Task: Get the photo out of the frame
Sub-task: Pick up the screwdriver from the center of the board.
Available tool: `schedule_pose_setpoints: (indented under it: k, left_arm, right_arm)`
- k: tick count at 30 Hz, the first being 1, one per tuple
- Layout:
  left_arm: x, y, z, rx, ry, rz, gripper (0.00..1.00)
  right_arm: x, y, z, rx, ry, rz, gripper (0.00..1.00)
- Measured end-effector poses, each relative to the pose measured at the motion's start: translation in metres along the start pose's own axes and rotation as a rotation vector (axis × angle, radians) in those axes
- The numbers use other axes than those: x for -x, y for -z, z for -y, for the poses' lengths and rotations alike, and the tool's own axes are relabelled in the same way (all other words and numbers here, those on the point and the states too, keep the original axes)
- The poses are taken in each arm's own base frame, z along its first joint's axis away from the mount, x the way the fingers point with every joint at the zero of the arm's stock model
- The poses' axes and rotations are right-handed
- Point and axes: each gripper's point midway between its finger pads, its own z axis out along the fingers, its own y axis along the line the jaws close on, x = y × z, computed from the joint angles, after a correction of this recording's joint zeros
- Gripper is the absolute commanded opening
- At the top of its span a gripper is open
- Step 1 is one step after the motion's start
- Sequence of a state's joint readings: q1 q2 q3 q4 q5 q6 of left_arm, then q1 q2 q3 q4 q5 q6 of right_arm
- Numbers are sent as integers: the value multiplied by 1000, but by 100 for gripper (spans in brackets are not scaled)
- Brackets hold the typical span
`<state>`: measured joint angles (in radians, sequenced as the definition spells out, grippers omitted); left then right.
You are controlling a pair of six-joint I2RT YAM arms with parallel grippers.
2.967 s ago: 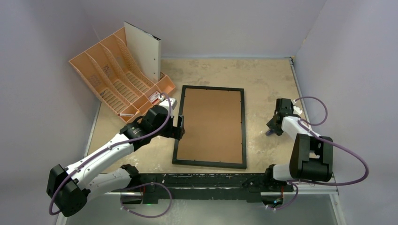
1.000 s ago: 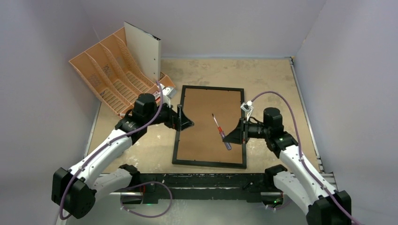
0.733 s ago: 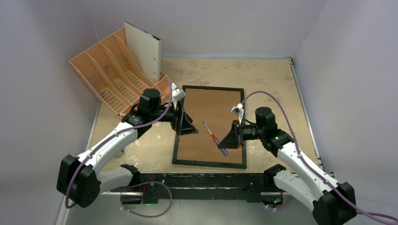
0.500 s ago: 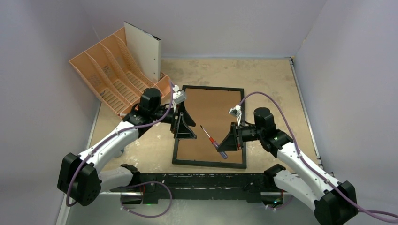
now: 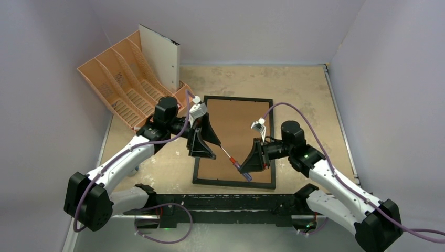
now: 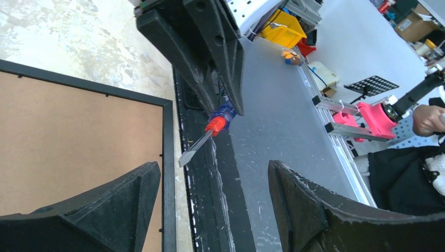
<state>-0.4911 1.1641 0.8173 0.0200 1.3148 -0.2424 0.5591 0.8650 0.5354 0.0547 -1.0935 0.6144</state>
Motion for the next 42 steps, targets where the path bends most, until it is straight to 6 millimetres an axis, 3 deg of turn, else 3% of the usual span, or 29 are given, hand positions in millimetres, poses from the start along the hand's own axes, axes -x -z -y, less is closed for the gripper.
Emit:
schedule_pose_setpoints:
  k: [12, 19, 24, 28, 31, 33, 36, 39, 41, 42]
  left_arm:
    - [3, -3, 23, -84, -77, -22, 55]
    - [-2, -6, 25, -95, -69, -39, 40]
    - [-5, -7, 21, -78, -64, -44, 21]
    - [-6, -7, 19, -66, -54, -47, 0]
    - [-8, -6, 19, -63, -41, -51, 0]
    - [-8, -6, 19, -62, -32, -53, 0]
    - [-9, -6, 17, -49, -25, -54, 0]
    - [-8, -7, 11, -11, -20, -49, 0]
    - [-9, -8, 7, 21, -19, -41, 0]
    - [-11, -8, 5, 36, -16, -33, 0]
  right_arm:
    - [-2, -6, -5, 28, 2, -35, 0]
    - [0, -8, -7, 45, 19, -37, 0]
    - [-1, -10, -7, 50, 17, -47, 0]
    - [-1, -10, -8, 55, 24, -48, 0]
    - [-1, -10, -8, 54, 24, -48, 0]
    - [-1, -10, -8, 53, 24, -48, 9]
    - [0, -10, -6, 43, 22, -41, 45]
    - [4, -11, -1, 5, 15, -3, 70]
    - [7, -11, 2, -15, 17, 31, 96]
    - [8, -10, 3, -24, 19, 49, 98]
